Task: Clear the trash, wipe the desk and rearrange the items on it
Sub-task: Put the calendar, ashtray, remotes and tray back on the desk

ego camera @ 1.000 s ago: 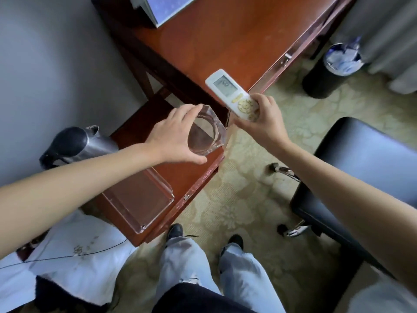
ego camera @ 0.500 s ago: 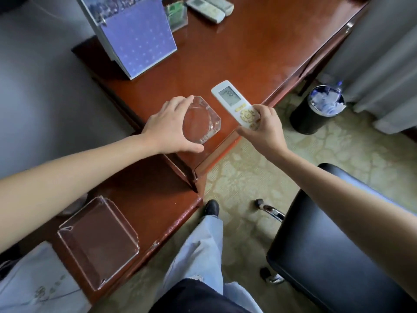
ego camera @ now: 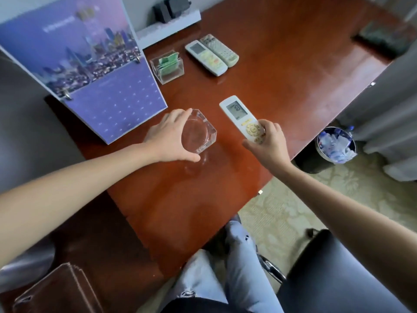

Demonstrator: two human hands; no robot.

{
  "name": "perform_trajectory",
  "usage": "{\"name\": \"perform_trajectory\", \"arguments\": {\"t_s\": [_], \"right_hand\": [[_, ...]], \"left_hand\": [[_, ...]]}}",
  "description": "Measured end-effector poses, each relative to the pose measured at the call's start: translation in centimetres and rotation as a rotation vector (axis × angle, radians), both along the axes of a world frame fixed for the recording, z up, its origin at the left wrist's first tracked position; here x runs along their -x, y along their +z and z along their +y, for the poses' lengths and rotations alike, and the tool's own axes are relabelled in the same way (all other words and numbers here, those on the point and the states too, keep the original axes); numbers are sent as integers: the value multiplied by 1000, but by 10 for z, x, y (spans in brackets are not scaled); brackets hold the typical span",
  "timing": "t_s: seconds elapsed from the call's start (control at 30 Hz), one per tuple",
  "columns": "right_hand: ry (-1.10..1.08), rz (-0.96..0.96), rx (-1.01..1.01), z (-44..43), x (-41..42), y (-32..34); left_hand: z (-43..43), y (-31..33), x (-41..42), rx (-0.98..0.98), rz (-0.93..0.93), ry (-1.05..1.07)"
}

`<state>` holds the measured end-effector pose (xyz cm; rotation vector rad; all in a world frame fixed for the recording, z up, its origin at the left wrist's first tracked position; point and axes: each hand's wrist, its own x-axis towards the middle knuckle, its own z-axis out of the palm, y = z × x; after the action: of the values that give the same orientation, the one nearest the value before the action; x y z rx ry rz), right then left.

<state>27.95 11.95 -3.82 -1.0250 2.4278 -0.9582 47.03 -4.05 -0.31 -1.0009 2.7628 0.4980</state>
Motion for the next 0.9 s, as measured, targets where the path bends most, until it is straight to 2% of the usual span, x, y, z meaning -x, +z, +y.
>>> {"name": "perform_trajectory", "arguments": {"t_s": [0.23, 0.53, 0.67, 0.77, 0.83, 0.9], "right_hand": [[78, -31, 13, -76, 81, -17], [173, -57, -9, -169, 180, -26], [149, -107, -22, -207, 206, -30], [160, -136, 2, -225, 208, -27], [209, -152, 40, -230, 201, -21], [270, -180, 74, -233, 191, -13]], "left_hand": [[-54, -17, 65, -44, 4, 157], [-110, -42, 127, -93, -78, 296], [-119, -54, 131, -128, -78, 295], [-121, -53, 130, -94, -156, 220], [-118, -43, 138, -32, -73, 171], [-117, -28, 159, -94, 214, 304]]}}
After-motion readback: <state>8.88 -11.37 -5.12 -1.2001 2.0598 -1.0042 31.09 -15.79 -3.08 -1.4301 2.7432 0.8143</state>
